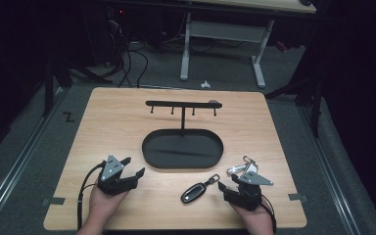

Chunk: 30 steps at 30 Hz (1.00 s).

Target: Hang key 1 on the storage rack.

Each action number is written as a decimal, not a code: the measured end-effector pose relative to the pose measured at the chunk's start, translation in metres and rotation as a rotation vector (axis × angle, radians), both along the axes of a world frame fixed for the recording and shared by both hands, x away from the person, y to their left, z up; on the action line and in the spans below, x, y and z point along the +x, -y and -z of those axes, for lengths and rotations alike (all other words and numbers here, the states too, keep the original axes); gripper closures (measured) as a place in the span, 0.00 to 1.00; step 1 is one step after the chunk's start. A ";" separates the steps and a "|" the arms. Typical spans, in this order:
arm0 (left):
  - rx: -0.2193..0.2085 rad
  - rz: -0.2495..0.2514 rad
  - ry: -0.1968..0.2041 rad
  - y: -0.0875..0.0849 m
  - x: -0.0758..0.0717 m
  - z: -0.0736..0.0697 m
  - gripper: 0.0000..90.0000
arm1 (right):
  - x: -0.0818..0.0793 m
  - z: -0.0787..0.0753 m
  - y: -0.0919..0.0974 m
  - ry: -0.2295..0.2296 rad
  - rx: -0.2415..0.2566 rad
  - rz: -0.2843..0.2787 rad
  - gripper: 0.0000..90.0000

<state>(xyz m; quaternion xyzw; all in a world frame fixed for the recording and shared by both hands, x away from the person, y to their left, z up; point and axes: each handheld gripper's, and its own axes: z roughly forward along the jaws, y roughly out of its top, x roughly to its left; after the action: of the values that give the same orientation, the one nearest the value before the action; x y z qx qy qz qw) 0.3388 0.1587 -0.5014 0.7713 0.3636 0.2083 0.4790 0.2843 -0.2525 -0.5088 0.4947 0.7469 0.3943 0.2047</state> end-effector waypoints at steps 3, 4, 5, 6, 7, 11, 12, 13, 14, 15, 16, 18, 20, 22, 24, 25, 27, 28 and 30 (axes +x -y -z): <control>0.012 0.022 0.002 0.007 0.000 0.000 0.37 | -0.003 -0.002 -0.008 0.012 0.002 -0.014 0.42; 0.020 0.031 0.005 0.009 0.000 0.000 0.37 | -0.005 -0.001 -0.013 0.009 0.004 -0.025 0.41; 0.022 0.035 0.009 0.010 -0.001 0.000 0.37 | -0.005 -0.001 -0.013 0.009 0.004 -0.025 0.41; 0.024 0.040 0.014 0.011 -0.001 -0.001 0.37 | -0.005 -0.001 -0.014 0.012 -0.006 -0.035 0.40; 0.029 0.041 0.013 0.011 -0.001 -0.001 0.37 | -0.005 -0.001 -0.019 0.020 -0.017 -0.040 0.38; 0.023 0.039 0.004 0.008 -0.002 0.000 0.37 | -0.005 0.000 -0.026 0.023 -0.023 -0.047 0.34; 0.022 0.036 0.006 0.008 -0.002 0.000 0.37 | -0.004 0.001 -0.031 0.022 -0.020 -0.053 0.33; 0.022 0.033 0.007 0.007 -0.002 0.000 0.37 | -0.004 0.001 -0.031 0.022 -0.020 -0.053 0.33; 0.016 0.027 0.010 0.006 -0.002 0.000 0.37 | -0.003 0.002 -0.040 0.019 -0.015 -0.057 0.31; 0.016 0.027 0.010 0.006 -0.002 0.000 0.37 | -0.003 0.002 -0.040 0.019 -0.015 -0.057 0.31; 0.018 0.027 0.010 0.005 -0.003 0.000 0.37 | -0.002 0.003 -0.045 0.021 -0.017 -0.061 0.31; 0.025 0.029 0.007 0.004 -0.004 0.001 0.37 | 0.001 0.005 -0.056 0.016 -0.022 -0.068 0.30; 0.035 0.028 0.012 0.002 -0.006 0.001 0.37 | 0.004 0.008 -0.067 0.011 -0.031 -0.081 0.29; 0.043 0.026 0.017 0.000 -0.008 0.000 0.37 | 0.005 0.009 -0.076 0.013 -0.045 -0.095 0.29; 0.049 0.022 0.023 -0.003 -0.010 0.000 0.37 | 0.004 0.009 -0.077 0.017 -0.050 -0.099 0.29; 0.050 0.020 0.025 -0.003 -0.010 -0.001 0.37 | 0.004 0.009 -0.078 0.023 -0.054 -0.104 0.29; 0.052 0.018 0.026 -0.005 -0.012 -0.001 0.37 | 0.003 0.009 -0.082 0.021 -0.067 -0.108 0.30; 0.050 0.016 0.025 -0.005 -0.013 -0.001 0.37 | 0.002 0.009 -0.082 0.024 -0.072 -0.104 0.31; 0.047 0.015 0.028 -0.005 -0.013 -0.001 0.37 | 0.000 0.009 -0.082 0.028 -0.072 -0.101 0.34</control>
<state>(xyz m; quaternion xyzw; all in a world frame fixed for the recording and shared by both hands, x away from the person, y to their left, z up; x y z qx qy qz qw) 0.3253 0.1634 -0.4999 0.7821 0.3460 0.2241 0.4674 0.2846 -0.1706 -0.5175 0.4429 0.7818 0.3839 0.2127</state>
